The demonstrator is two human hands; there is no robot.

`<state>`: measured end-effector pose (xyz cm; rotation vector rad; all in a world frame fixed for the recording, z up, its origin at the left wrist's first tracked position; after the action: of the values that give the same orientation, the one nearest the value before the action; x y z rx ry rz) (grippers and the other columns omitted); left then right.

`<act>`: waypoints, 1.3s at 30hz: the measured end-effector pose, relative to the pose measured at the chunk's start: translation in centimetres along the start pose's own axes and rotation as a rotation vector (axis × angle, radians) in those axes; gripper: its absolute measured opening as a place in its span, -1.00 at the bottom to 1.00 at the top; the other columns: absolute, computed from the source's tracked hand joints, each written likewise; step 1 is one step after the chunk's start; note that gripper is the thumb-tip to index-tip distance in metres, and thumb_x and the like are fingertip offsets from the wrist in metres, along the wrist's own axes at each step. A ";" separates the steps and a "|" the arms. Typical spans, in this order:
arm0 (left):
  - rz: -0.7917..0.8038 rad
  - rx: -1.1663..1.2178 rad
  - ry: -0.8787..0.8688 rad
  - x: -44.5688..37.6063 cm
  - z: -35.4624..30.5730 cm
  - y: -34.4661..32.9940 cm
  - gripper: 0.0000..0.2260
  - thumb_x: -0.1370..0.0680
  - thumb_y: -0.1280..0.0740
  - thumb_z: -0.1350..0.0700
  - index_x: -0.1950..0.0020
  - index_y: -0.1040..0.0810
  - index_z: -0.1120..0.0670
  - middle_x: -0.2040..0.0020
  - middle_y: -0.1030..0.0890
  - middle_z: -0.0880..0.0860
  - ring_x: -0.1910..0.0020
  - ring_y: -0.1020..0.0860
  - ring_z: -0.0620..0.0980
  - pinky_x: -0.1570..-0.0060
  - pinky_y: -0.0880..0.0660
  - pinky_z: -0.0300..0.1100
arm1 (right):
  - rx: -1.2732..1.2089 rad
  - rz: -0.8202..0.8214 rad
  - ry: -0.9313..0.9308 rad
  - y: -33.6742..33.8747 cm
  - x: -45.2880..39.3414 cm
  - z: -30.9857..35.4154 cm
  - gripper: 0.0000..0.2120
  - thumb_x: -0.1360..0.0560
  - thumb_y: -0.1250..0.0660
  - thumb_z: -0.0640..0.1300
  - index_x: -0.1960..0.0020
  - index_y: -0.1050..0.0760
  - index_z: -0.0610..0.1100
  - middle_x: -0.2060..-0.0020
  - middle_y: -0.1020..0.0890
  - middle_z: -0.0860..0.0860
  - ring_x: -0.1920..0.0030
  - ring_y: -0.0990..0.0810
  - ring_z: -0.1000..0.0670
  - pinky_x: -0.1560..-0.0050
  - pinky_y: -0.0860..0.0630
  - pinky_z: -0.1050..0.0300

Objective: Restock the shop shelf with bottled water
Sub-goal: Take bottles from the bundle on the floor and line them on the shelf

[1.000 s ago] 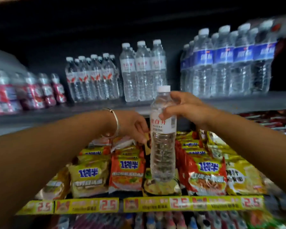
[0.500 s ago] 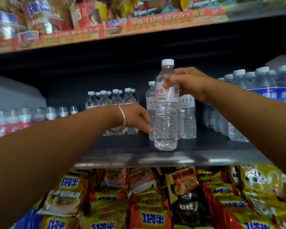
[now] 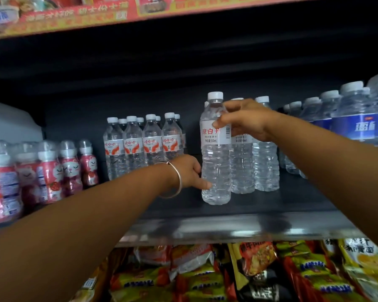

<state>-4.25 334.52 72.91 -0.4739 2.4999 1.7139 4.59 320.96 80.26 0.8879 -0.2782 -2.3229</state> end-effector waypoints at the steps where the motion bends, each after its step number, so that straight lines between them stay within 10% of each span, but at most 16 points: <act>1: -0.003 0.009 0.003 -0.1 0.0 -0.2 -0.59 -0.40 -0.48 0.03 -0.10 -0.53 0.26 -0.03 -0.58 0.17 -0.04 -0.55 0.10 -0.15 -0.46 -0.04 | -0.003 0.009 -0.011 0.1 -0.1 -0.1 -0.72 -0.40 -0.41 -0.31 -0.09 -0.53 -0.18 0.08 -0.68 -0.06 0.08 -0.68 -0.02 0.20 -0.59 0.20; 8: 0.019 0.043 -0.004 -0.4 0.0 -0.1 -0.71 -0.40 -0.48 0.07 -0.01 -0.54 0.18 0.13 -0.56 0.04 0.08 -0.51 0.01 0.00 -0.50 -0.14 | 0.210 0.039 -0.077 -0.5 -0.1 -0.2 -0.12 -0.14 -0.57 0.03 -0.39 -0.32 -0.09 -0.05 -0.61 -0.14 0.03 -0.66 -0.11 0.20 -0.63 0.11; 26: -0.069 0.059 0.059 -0.2 -0.3 -1.2 -0.63 -0.40 -0.47 -0.01 0.00 -0.54 0.25 0.09 -0.59 0.12 0.03 -0.55 0.10 -0.05 -0.48 -0.06 | 0.148 -0.124 -0.072 -0.9 1.7 -0.4 -0.42 -0.36 -0.51 -0.14 -0.31 -0.38 -0.16 0.04 -0.63 -0.10 0.11 -0.67 -0.07 0.14 -0.64 0.06; 30: -0.074 -0.001 0.080 0.2 -0.8 -1.3 -0.72 -0.42 -0.45 -0.01 0.25 -0.46 0.16 0.29 -0.49 0.07 0.21 -0.48 0.04 0.26 -0.38 -0.19 | 0.174 -0.163 -0.086 -1.0 2.5 -0.8 -0.37 -0.37 -0.50 -0.08 -0.36 -0.35 -0.17 -0.01 -0.60 -0.14 0.07 -0.64 -0.08 0.13 -0.64 0.05; 36: -0.084 -0.171 0.142 2.0 -2.0 -1.7 -0.66 -0.42 -0.43 -0.07 0.26 -0.45 0.19 0.33 -0.43 0.08 0.24 -0.46 0.08 0.16 -0.41 -0.07 | 0.495 -0.164 -0.088 0.1 6.4 -1.7 -0.46 -0.43 -0.45 -0.07 -0.33 -0.38 -0.21 -0.14 -0.55 -0.16 -0.02 -0.60 -0.13 -0.04 -0.58 0.02; 39: -0.128 -0.250 0.126 3.8 -3.4 -2.6 -0.61 -0.43 -0.43 -0.04 -0.07 -0.49 0.22 0.10 -0.54 0.13 0.05 -0.53 0.12 -0.01 -0.50 -0.02 | 0.772 -0.070 -0.058 0.2 9.9 -2.4 -0.48 -0.48 -0.39 -0.06 -0.39 -0.36 -0.16 -0.28 -0.49 -0.13 -0.21 -0.50 -0.11 -0.21 -0.42 0.09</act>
<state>-6.76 329.77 70.95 -0.7669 2.2837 2.0112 0.57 314.70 73.32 1.1872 -1.2386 -2.3119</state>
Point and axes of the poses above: each hand's wrist, its own x-axis away from the middle knuckle, its own y-axis out of the back of the hand, z = x × y, the point moved 3 cm from there along -x, towards the middle knuckle
